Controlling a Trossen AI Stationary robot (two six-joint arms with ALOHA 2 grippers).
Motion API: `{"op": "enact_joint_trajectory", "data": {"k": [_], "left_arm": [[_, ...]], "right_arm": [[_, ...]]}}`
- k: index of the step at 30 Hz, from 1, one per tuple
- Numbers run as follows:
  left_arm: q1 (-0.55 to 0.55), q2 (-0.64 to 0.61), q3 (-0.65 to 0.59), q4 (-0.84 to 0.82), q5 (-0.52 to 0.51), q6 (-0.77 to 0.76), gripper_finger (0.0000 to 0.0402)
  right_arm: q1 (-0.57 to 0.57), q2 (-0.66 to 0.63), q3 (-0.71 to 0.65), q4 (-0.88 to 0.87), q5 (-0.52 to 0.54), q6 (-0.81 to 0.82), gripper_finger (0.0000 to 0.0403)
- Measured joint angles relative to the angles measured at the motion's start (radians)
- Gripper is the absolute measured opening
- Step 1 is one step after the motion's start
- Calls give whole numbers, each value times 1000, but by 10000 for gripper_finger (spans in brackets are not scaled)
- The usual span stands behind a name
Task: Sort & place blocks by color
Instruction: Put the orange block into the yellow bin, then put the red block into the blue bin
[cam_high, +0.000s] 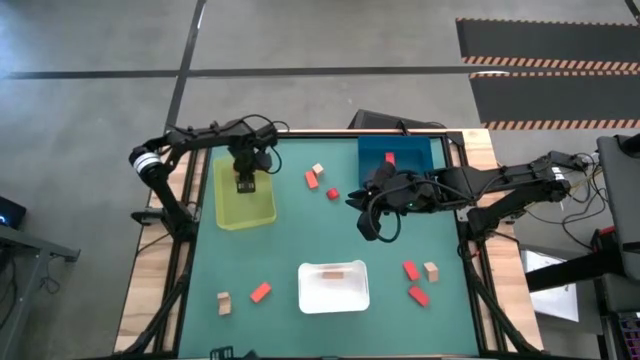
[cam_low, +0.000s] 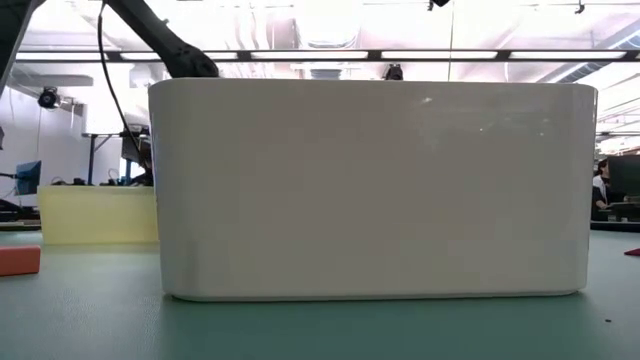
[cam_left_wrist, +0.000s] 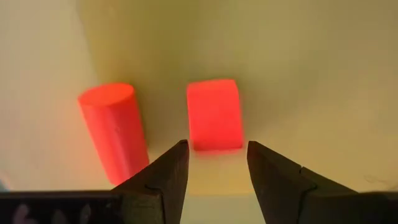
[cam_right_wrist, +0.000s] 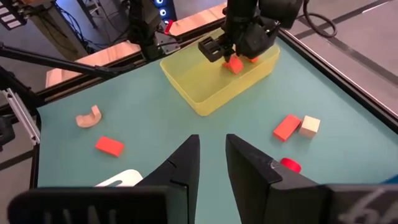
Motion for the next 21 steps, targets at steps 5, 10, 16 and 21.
{"op": "enact_joint_trajectory", "data": {"k": [5, 10, 16, 21], "left_arm": [[0, 0, -19, -4, 0, -36, 152], [-3, -34, -10, -20, -5, -101, 153], [-24, -181, 18, -46, -3, -264, 154], [-77, -367, 15, -17, 62, -492, 155]], "right_arm": [[0, 0, 0, 0, 0, 0, 75], [0, 0, 0, -5, 0, 0, 79], [0, 0, 0, -34, 0, 1, 71], [-5, 0, 0, -42, 0, 2, 64]]}}
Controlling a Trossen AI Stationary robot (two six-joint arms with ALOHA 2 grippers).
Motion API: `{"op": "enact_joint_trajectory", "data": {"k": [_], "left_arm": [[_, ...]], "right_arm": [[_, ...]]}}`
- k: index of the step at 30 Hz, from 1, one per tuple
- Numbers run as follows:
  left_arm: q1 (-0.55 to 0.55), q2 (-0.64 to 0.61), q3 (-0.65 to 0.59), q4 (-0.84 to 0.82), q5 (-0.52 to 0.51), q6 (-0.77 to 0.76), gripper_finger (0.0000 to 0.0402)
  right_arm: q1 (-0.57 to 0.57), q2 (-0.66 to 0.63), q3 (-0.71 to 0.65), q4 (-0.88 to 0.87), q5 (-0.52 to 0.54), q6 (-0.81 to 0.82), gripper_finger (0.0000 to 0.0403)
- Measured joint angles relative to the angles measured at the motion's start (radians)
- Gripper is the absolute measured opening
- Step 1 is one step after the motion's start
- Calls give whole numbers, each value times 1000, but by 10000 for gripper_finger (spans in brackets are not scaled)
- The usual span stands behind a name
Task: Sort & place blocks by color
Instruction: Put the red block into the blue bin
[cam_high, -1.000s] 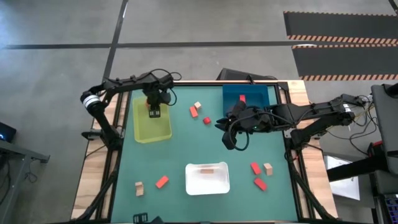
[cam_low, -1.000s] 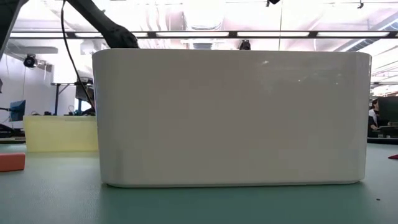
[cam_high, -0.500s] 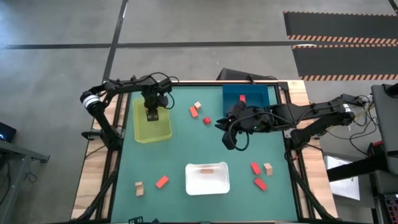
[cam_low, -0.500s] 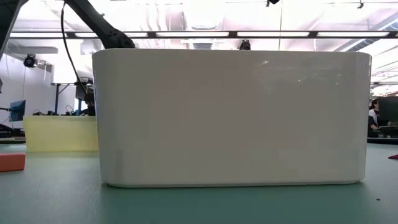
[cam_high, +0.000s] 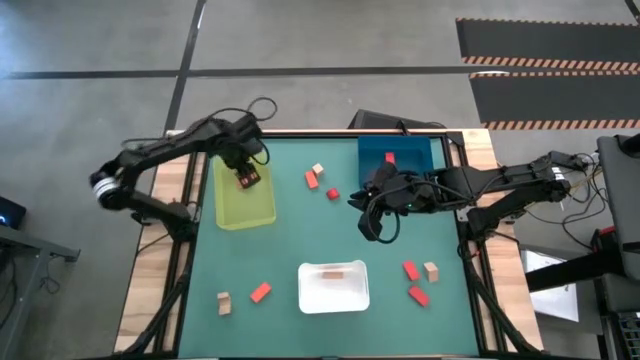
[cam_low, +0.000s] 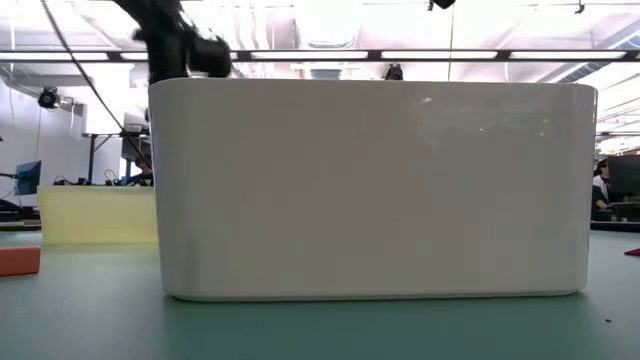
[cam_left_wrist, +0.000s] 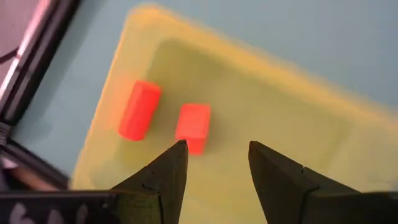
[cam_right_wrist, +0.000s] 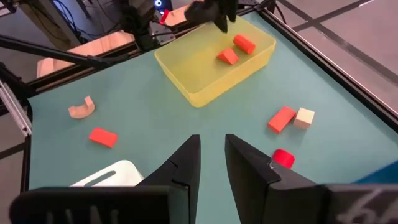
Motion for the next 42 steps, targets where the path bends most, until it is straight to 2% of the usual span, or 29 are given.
{"op": "enact_joint_trajectory", "data": {"k": [7, 14, 18, 24, 30, 36, 42], "left_arm": [[-185, -243, -45, 238, 35, -470, 155], [-409, -383, -121, 622, -1, -732, 155], [-519, -401, -162, 815, -48, -786, 155], [-623, -390, -226, 1103, -73, -846, 155], [-670, -386, -258, 1339, -75, -845, 155], [-669, -396, -258, 1388, -81, -811, 155], [-669, -408, -259, 1385, -81, -810, 155]], "right_arm": [[-72, 3, 0, -1, -22, -11, 53], [-217, 63, 35, -9, -235, -137, 43], [-281, 114, 85, -33, -322, -223, 43], [-346, 206, 203, -170, -348, -368, 43], [-396, 326, 369, -332, -350, -514, 43], [-440, 476, 551, -481, -358, -638, 43], [-479, 597, 655, -542, -433, -680, 46]]}}
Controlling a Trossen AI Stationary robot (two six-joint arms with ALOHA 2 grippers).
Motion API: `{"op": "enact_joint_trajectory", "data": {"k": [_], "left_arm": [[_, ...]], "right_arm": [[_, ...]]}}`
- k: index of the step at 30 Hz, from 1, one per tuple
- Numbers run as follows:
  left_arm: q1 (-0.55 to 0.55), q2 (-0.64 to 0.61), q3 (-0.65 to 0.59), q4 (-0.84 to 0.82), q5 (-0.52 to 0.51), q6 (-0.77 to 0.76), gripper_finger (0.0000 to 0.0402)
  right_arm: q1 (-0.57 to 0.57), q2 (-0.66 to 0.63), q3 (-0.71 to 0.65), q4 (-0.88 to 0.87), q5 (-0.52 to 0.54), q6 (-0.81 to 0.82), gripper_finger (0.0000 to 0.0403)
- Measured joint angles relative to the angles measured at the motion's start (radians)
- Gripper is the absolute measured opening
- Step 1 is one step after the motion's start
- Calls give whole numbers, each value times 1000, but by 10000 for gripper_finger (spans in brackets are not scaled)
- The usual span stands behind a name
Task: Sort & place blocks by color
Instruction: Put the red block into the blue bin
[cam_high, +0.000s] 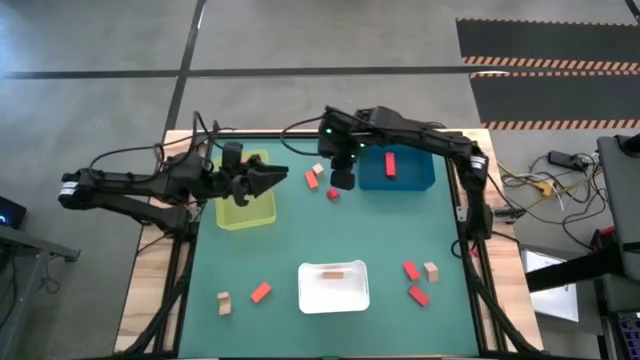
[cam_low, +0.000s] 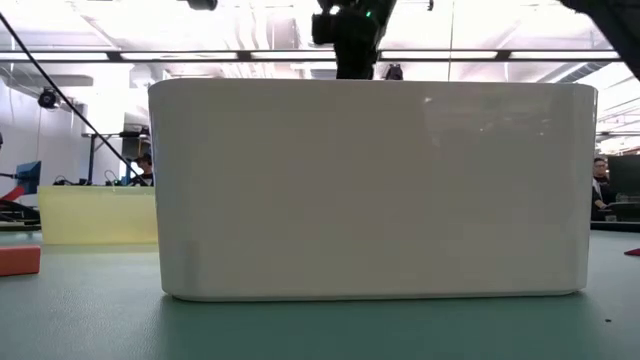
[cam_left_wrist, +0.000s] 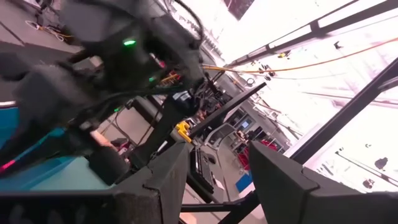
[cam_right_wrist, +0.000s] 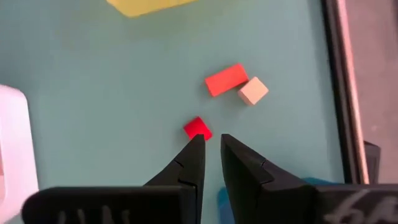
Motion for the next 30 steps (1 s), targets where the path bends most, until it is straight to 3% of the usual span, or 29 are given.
{"op": "enact_joint_trajectory", "data": {"k": [5, 13, 19, 24, 30], "left_arm": [[0, -26, -1, -1, 0, 40, 155], [1, -102, -2, -1, 0, 105, 155], [1, -148, -2, 0, 0, 179, 155], [1, -173, -2, -1, -52, 235, 155], [2, -185, -2, 0, -197, 301, 155]], "right_arm": [[-6, 50, 16, -7, -17, -73, 75], [-4, 111, 15, -7, -13, -130, 165], [-2, 170, 12, -15, -13, -278, 226], [0, 237, 11, -20, -13, -307, 241], [0, 335, 11, -26, 15, -269, 225]]}}
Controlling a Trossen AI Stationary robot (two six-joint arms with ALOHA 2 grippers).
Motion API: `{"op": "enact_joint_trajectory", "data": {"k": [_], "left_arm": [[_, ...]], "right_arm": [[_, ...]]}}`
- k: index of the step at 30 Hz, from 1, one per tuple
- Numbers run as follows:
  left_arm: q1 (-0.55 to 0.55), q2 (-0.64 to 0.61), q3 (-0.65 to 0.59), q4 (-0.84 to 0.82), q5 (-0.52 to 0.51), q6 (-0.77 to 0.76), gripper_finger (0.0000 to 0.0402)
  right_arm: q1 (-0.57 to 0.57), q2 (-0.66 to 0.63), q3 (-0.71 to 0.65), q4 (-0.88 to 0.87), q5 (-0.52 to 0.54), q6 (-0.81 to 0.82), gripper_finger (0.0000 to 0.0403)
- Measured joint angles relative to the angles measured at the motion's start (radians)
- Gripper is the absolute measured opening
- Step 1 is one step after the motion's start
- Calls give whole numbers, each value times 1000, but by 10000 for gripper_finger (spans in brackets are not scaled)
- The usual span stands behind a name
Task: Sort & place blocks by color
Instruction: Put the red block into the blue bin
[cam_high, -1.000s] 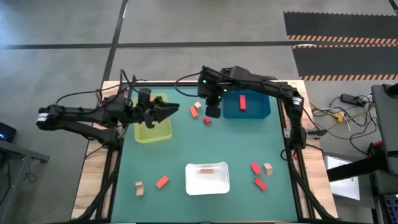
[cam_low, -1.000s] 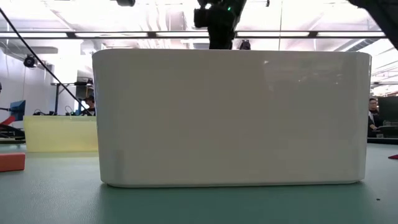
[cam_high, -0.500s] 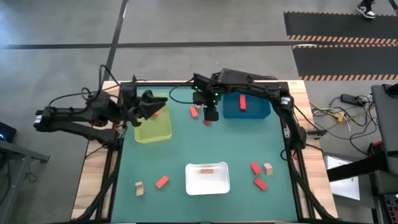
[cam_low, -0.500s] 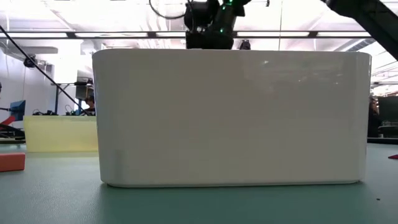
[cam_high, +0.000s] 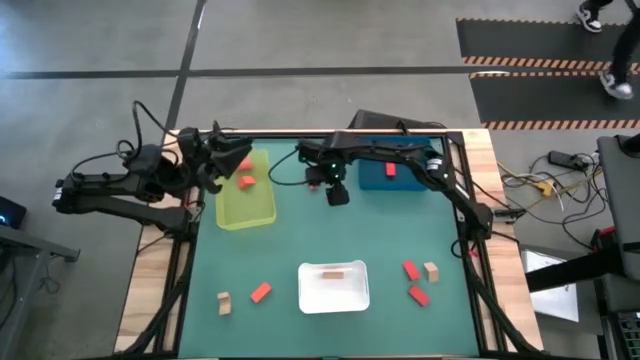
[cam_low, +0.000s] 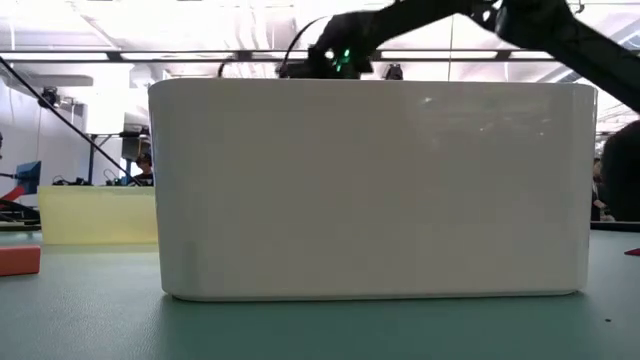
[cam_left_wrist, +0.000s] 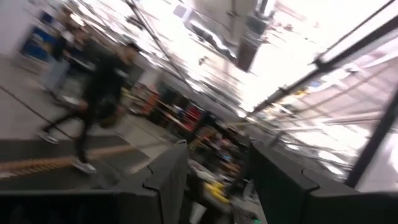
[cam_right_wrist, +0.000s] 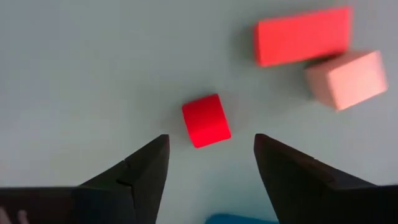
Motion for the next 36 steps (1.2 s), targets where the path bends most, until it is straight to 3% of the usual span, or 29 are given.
{"op": "enact_joint_trajectory", "data": {"k": [7, 18, 24, 32, 36], "left_arm": [[0, 4, 0, -1, -162, 66, 155], [1, 26, 0, 1, -293, 111, 155], [3, 29, 0, 0, -306, 111, 155], [4, 31, 0, 1, -312, 110, 155], [4, 35, 0, 1, -313, 110, 155]], "right_arm": [[-2, 95, -2, -17, 28, -5, 207], [-41, 113, -2, 48, 23, -22, 187], [-54, 112, -13, 75, -35, -12, 181], [-55, 107, -41, 101, -44, -5, 122], [-55, 107, -41, 101, -47, 12, 122]]}}
